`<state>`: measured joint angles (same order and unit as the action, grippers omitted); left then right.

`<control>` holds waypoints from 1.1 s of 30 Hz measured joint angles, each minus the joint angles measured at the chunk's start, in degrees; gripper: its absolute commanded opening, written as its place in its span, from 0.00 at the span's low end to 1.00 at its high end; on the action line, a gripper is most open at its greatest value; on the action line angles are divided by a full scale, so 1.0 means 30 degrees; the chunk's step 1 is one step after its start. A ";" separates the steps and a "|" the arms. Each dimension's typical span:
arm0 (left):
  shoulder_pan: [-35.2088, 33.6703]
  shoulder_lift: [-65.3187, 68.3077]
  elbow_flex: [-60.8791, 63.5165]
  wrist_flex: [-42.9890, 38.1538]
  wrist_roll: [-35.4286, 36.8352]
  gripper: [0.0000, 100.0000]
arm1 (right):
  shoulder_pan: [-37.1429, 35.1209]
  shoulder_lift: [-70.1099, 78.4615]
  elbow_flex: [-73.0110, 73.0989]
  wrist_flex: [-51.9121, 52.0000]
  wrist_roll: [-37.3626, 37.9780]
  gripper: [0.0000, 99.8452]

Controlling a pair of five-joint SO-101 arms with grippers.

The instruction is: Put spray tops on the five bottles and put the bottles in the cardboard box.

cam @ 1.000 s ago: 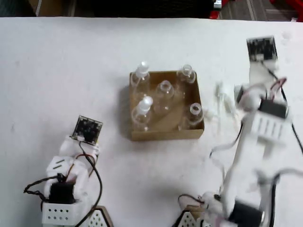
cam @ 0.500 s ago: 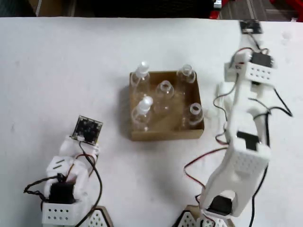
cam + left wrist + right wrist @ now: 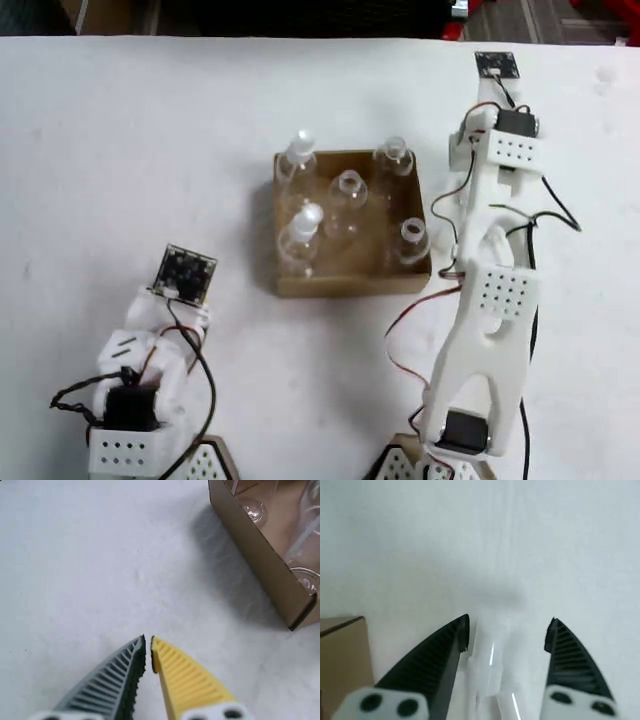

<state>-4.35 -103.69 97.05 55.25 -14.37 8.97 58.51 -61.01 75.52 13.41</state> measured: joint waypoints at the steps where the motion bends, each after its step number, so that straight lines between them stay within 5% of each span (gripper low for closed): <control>1: 0.0000 0.0000 0.0000 0.0000 0.0000 0.02 | 0.0000 0.0469 -0.0498 0.0000 0.0000 0.22; 12: 0.0000 0.0000 0.0000 0.0000 0.0000 0.02 | 0.0000 0.4601 -0.4630 0.0000 -0.0147 0.22; 19: 0.0000 0.0000 0.0000 0.0000 0.0000 0.02 | 0.0117 0.6125 -0.7267 0.0000 -0.0176 0.01; 33: 0.0000 0.0000 0.0000 0.0000 0.0000 0.02 | 0.0410 0.5949 -1.0403 0.3311 -0.0176 0.02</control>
<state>-4.35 -103.69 97.05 55.25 -14.37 10.20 76.35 -92.22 85.45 12.88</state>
